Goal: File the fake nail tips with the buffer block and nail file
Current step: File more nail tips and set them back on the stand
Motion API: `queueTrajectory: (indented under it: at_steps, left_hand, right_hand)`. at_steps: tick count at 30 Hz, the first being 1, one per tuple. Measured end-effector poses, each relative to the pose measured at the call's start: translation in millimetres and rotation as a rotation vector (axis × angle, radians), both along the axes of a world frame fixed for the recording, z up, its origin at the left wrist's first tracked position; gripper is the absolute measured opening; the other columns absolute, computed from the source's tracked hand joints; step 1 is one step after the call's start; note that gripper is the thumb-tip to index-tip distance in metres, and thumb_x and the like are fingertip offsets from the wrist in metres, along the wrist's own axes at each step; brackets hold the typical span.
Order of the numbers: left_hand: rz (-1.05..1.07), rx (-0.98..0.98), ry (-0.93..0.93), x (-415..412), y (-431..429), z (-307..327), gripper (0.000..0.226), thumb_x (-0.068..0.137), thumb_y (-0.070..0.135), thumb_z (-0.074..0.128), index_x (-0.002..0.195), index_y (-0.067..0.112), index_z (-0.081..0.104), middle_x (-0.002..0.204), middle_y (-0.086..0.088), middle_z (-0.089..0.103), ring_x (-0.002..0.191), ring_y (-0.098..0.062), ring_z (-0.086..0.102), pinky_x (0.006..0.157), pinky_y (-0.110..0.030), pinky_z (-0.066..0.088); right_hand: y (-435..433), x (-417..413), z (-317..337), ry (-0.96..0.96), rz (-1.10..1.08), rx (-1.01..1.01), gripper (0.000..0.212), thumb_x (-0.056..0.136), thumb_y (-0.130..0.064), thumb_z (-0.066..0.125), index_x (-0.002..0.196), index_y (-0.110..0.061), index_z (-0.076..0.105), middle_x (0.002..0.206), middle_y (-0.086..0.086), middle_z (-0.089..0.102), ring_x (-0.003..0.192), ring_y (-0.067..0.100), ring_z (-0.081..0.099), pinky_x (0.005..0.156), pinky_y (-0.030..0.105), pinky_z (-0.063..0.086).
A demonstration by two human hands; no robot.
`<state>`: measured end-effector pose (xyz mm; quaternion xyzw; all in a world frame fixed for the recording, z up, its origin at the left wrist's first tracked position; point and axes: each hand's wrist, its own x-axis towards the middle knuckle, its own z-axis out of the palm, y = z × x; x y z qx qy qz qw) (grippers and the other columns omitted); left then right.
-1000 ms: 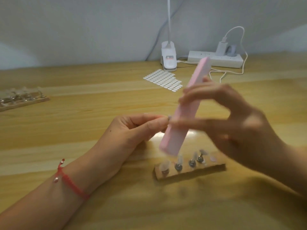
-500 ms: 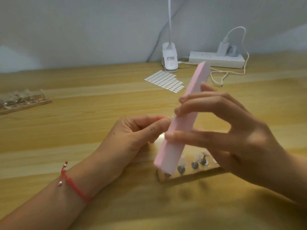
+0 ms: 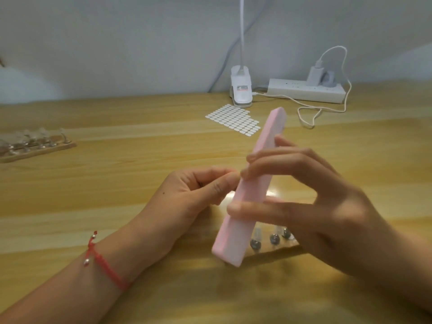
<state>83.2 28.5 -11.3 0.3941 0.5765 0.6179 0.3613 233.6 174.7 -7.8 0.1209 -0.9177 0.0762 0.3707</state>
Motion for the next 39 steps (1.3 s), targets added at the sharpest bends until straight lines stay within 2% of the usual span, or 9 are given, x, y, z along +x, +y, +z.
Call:
queueTrajectory:
  at_steps: [4,8,12,17,21,25,29,32,39]
  left_hand:
    - [0.018,0.001,0.004,1,0,0,0.04,0.067,0.048,0.068,0.097,0.022,0.078,0.109,-0.025,0.067,0.088,-0.022,0.049,0.08,-0.037,0.036]
    - [0.008,-0.001,-0.02,0,0,0,0.035,0.065,0.043,0.075,0.093,0.022,0.078,0.094,-0.006,0.074,0.084,-0.017,0.054,0.073,-0.028,0.043]
    - [0.051,0.021,-0.022,1,1,0,0.029,0.063,0.041,0.071,0.083,0.022,0.079,0.073,0.009,0.071,0.069,-0.004,0.054,0.062,-0.012,0.042]
    - [0.068,0.03,-0.013,2,0,2,0.03,0.063,0.041,0.071,0.082,0.02,0.078,0.081,-0.006,0.073,0.076,-0.019,0.055,0.063,-0.016,0.047]
    - [0.074,0.053,0.0,5,1,4,0.024,0.062,0.04,0.069,0.073,0.021,0.078,0.062,0.013,0.065,0.06,-0.002,0.05,0.056,-0.006,0.039]
    - [0.087,0.047,-0.002,4,1,1,0.037,0.063,0.039,0.069,0.086,0.011,0.077,0.084,-0.01,0.074,0.074,-0.016,0.058,0.062,-0.014,0.047]
    - [0.089,0.053,0.023,7,2,4,0.033,0.064,0.038,0.066,0.084,0.014,0.076,0.062,0.011,0.066,0.059,0.002,0.051,0.055,-0.005,0.039]
    - [0.082,0.032,-0.009,6,2,2,0.038,0.065,0.039,0.068,0.089,0.012,0.078,0.081,-0.006,0.074,0.073,-0.013,0.059,0.063,-0.015,0.047]
    - [0.065,0.049,0.011,8,2,3,0.033,0.063,0.039,0.067,0.083,0.016,0.078,0.072,0.006,0.072,0.066,-0.004,0.057,0.059,-0.009,0.044]
  right_hand:
    - [13,-2,7,0.027,-0.098,-0.095,0.042,0.088,0.009,0.058,0.121,-0.017,0.06,0.116,0.018,0.059,0.112,0.035,0.058,0.099,0.042,0.046]
    - [-2,-1,1,0.0,-0.004,-0.023,0.049,0.087,0.014,0.053,0.119,-0.022,0.066,0.116,0.017,0.06,0.119,0.031,0.056,0.109,0.05,0.039]
    - [15,-2,10,0.02,-0.132,-0.094,0.045,0.088,0.008,0.059,0.123,-0.02,0.057,0.117,0.018,0.06,0.113,0.031,0.057,0.097,0.046,0.047]
    - [5,-1,6,0.026,-0.06,0.135,0.039,0.096,0.004,0.052,0.123,-0.024,0.059,0.118,0.016,0.064,0.121,0.027,0.054,0.11,0.06,0.035]
    - [23,0,17,0.052,-0.216,0.06,0.049,0.086,0.01,0.06,0.124,-0.021,0.056,0.121,0.012,0.056,0.12,0.028,0.05,0.107,0.059,0.04]
    - [3,-3,5,-0.001,-0.071,0.181,0.044,0.094,0.004,0.053,0.126,-0.025,0.057,0.119,0.017,0.064,0.123,0.026,0.052,0.112,0.062,0.032]
    - [22,-1,18,0.052,-0.223,0.072,0.05,0.086,0.013,0.058,0.125,-0.019,0.058,0.118,0.022,0.06,0.12,0.028,0.048,0.11,0.064,0.032]
    - [1,-3,3,0.002,-0.096,0.151,0.044,0.092,0.006,0.057,0.123,-0.024,0.064,0.117,0.017,0.063,0.121,0.026,0.05,0.111,0.064,0.03]
    - [11,-1,12,0.015,-0.107,-0.016,0.04,0.094,0.005,0.049,0.122,-0.02,0.061,0.116,0.017,0.057,0.112,0.033,0.054,0.108,0.043,0.038]
